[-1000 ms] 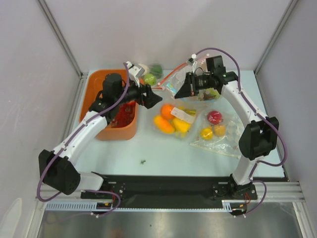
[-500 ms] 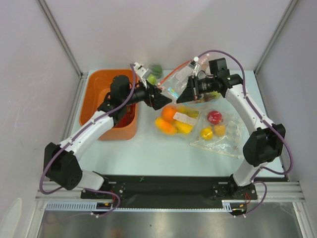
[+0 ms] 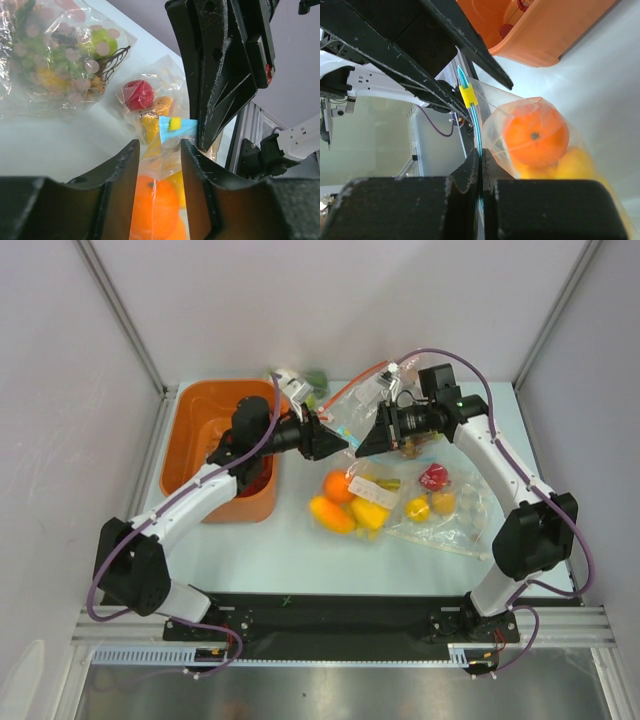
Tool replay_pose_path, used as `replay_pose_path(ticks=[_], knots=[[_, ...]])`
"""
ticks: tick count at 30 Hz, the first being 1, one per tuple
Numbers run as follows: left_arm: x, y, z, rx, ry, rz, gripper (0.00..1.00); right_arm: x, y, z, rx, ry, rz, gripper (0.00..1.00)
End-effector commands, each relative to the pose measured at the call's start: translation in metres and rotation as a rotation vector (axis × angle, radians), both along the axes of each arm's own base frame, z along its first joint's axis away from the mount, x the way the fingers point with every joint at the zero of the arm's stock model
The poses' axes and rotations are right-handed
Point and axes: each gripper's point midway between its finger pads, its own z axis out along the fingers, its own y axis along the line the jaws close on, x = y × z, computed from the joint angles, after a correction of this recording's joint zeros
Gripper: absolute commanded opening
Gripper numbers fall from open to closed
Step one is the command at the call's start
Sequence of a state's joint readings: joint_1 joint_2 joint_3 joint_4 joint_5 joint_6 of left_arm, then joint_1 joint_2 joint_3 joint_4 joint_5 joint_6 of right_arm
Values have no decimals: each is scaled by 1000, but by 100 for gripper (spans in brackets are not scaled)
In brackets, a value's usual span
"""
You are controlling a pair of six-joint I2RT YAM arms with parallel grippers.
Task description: Open the zip-top bag and remove the fake food
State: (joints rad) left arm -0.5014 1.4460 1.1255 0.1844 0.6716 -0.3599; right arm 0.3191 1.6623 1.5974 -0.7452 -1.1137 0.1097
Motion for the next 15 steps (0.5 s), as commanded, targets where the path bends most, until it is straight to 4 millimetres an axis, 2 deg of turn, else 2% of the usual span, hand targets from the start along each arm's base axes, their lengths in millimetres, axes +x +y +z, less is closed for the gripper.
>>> replay_pose_path(ticks=[1, 3, 5, 8, 9, 12, 13, 15], knots=[[-7, -7, 10, -41, -26, -53, 43, -19, 0, 23, 47, -50, 44, 0], [-10, -8, 11, -49, -24, -67, 25, -20, -2, 22, 44, -47, 44, 0], [-11, -8, 9, -49, -16, -71, 0, -21, -2, 21, 37, -53, 40, 0], [-17, -8, 8, -55, -23, -98, 0, -20, -3, 19, 28, -54, 30, 1], [-20, -9, 6, -54, -20, -109, 0, -19, -3, 18, 23, -55, 26, 12], [-27, -10, 2, -48, -13, -157, 0, -19, -5, 20, 16, -74, 16, 31], [-29, -10, 2, -45, -12, -171, 0, -18, -7, 20, 12, -77, 9, 46], [-36, -12, -3, -42, 1, -220, 0, -15, -11, 23, 9, -94, -10, 56]])
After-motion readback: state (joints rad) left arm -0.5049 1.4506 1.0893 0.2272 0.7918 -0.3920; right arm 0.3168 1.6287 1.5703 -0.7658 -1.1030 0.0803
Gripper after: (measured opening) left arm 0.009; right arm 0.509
